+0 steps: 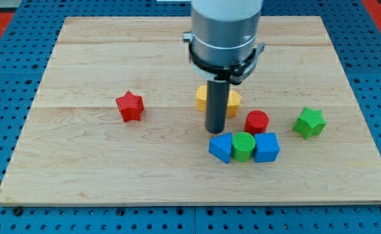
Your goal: Move the green star closer to the blue cube
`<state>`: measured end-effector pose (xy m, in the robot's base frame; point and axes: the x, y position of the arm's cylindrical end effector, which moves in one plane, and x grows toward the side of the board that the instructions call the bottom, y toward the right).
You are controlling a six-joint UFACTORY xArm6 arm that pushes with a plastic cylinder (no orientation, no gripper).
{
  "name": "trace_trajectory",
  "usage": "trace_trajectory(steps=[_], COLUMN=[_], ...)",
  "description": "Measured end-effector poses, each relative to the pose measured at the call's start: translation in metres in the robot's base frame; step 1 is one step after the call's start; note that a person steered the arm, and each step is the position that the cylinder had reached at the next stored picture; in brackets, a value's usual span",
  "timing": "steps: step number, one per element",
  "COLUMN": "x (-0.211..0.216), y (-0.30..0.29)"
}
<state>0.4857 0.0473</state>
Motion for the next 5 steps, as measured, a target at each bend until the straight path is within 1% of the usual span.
trace_trajectory(steps=[1, 2, 3, 4, 5], x=[0.005, -0.006, -0.058, -0.08, -0.061], y=[0.012, 0.008, 0.052, 0.1, 0.131])
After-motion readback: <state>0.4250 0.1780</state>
